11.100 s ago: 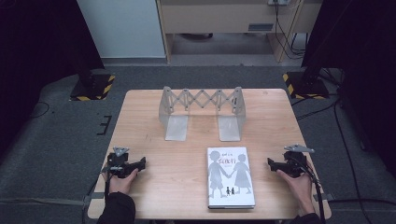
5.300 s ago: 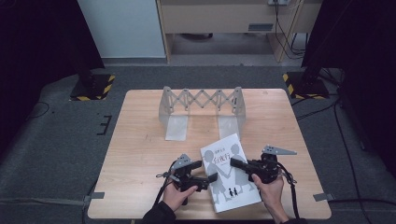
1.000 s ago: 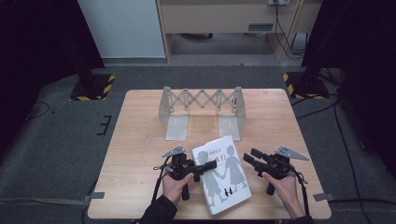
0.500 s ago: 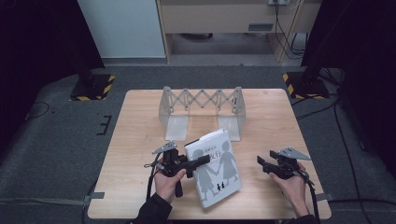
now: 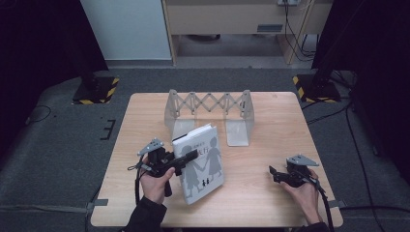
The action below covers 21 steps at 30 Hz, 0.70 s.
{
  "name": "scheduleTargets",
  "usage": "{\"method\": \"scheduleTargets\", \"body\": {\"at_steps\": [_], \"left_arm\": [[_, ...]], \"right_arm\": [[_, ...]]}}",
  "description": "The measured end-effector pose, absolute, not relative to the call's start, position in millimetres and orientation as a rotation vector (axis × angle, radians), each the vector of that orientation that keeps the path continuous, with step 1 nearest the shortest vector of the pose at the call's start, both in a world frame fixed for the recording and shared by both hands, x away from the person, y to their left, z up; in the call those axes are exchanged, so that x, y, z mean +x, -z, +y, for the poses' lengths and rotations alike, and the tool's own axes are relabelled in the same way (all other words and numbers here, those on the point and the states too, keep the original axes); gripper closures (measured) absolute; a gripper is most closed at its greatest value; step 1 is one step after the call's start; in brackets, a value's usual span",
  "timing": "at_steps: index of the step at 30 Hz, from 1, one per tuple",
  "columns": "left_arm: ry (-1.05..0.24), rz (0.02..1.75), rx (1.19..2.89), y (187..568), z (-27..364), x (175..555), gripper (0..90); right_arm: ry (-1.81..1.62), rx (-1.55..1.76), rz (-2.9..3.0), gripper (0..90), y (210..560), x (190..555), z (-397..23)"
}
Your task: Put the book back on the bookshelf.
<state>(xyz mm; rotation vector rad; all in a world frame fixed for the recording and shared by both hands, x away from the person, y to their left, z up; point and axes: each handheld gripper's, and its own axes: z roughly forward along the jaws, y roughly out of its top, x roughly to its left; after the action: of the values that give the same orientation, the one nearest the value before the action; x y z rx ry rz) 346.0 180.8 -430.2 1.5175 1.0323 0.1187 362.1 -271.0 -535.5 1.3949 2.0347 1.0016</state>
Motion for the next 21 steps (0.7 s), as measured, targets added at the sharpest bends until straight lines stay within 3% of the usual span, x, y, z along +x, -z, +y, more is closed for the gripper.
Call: {"method": "scheduleTargets", "body": {"at_steps": [9,15,21], "left_arm": [[-0.218,1.053,1.45,406.6,210.0,342.3,52.4],[-0.356,1.069,1.428,390.3,227.3,338.7,52.4],[-0.379,1.113,1.406,386.8,239.4,347.8,52.4]], "right_arm": [[-0.952,1.412,2.074,17.7,537.0,364.5,-272.1],[-0.912,1.419,2.098,16.0,537.8,364.9,-270.0],[-0.916,1.421,2.102,14.4,538.1,365.5,-269.6]]}}
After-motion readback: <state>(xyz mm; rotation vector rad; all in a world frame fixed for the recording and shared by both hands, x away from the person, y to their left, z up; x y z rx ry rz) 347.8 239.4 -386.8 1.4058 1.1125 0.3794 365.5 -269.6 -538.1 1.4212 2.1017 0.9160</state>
